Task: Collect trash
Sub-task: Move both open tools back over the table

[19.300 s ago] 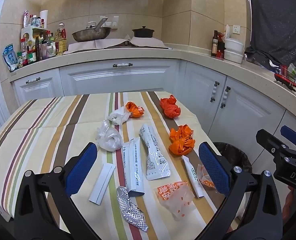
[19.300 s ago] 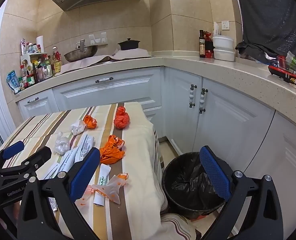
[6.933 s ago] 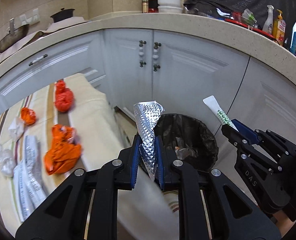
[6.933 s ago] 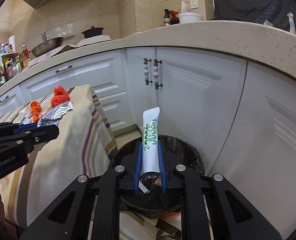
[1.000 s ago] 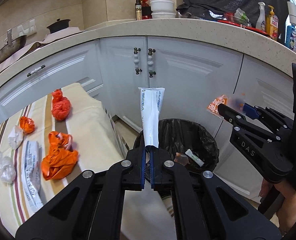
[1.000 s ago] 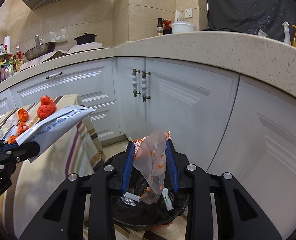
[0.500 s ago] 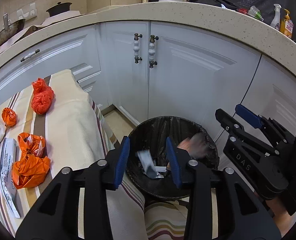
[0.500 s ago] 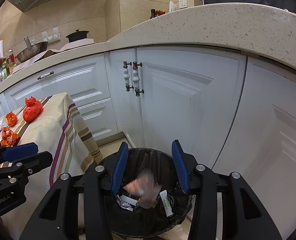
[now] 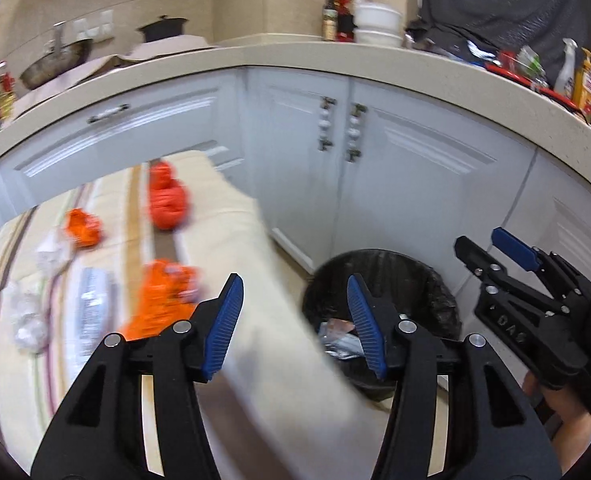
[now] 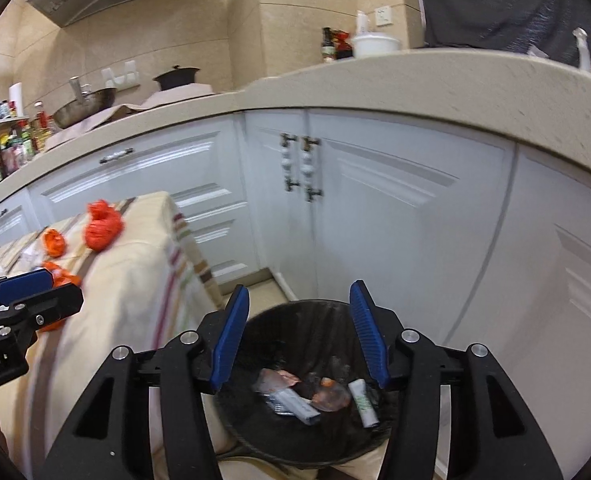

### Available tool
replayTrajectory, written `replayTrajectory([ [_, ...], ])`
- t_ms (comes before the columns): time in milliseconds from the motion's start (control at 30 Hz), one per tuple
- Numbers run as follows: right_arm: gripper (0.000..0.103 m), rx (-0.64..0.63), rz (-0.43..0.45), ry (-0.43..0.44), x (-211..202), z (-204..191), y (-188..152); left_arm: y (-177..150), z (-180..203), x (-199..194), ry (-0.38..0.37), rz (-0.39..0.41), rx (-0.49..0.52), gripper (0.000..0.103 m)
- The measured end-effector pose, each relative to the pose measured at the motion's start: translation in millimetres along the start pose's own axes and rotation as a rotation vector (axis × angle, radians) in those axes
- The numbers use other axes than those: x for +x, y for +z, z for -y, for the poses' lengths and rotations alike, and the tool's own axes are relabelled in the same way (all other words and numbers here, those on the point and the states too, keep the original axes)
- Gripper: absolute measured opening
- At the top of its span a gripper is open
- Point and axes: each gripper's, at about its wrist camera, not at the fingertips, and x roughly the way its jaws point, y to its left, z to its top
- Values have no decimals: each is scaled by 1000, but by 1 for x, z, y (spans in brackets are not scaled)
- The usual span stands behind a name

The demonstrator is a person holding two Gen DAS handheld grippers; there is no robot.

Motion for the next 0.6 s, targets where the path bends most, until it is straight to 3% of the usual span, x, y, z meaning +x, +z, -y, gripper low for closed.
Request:
replayTrajectory([
  [233,54,-61,6,122,-6,-60,8,-7,-70,-35,133,31,-87,55],
  [300,55,-87,9,151,-7,-78,10,-10,-93,-46,181,41,-117,60],
  [600,61,-190,-12,262,-6,-146,15,-29,-171,-75,332,49,-240,60],
])
